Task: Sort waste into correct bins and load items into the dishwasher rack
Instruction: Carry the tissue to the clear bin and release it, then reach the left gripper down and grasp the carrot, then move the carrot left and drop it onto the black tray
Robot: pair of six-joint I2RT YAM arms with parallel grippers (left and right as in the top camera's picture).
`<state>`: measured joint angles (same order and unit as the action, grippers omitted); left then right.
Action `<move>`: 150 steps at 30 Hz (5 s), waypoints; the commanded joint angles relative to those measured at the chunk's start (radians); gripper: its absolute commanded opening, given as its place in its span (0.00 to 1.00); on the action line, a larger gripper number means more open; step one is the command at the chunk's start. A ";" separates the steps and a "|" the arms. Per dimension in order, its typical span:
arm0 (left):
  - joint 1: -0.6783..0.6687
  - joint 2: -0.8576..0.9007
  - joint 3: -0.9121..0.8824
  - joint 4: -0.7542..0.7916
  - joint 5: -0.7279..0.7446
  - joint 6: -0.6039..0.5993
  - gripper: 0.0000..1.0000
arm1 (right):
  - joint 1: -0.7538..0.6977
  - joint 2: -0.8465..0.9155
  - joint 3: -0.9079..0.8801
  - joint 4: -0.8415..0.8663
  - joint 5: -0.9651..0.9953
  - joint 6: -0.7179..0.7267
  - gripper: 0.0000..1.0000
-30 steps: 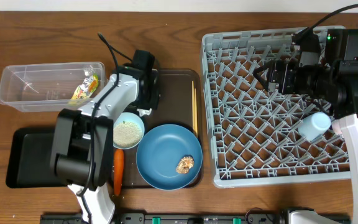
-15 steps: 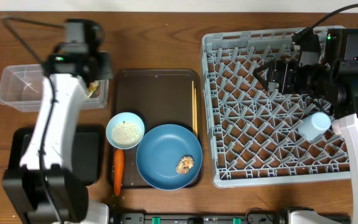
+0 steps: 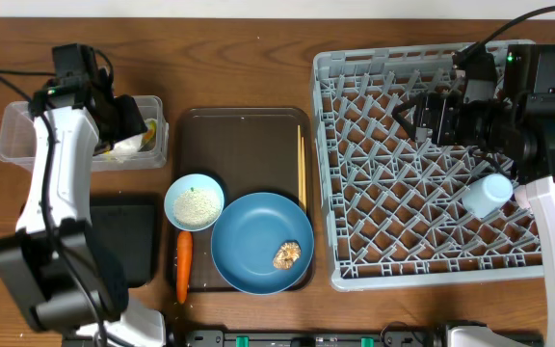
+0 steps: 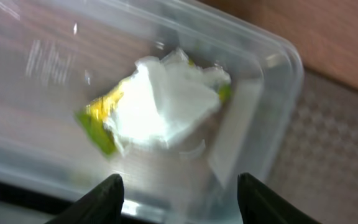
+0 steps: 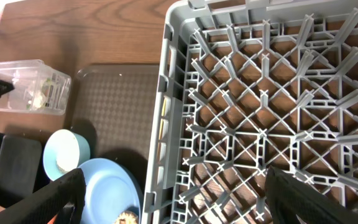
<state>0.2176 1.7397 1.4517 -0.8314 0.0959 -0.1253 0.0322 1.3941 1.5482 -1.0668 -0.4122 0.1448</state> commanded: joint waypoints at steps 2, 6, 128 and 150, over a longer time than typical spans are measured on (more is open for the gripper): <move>-0.040 -0.152 0.017 -0.137 0.036 -0.023 0.59 | 0.010 -0.003 0.006 0.002 -0.010 0.000 0.85; -0.098 -0.222 0.014 -0.327 0.034 -0.027 0.59 | 0.010 -0.003 0.006 0.017 -0.010 0.000 0.86; -0.083 -0.497 -0.401 -0.322 -0.266 -0.439 0.07 | 0.010 -0.003 0.006 -0.006 0.019 0.000 0.88; 0.249 -0.388 -0.632 0.164 -0.080 -0.819 0.34 | 0.010 -0.003 0.006 -0.012 0.019 0.000 0.88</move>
<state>0.4614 1.3457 0.8204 -0.6727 0.0074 -0.8909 0.0322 1.3941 1.5482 -1.0767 -0.3923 0.1452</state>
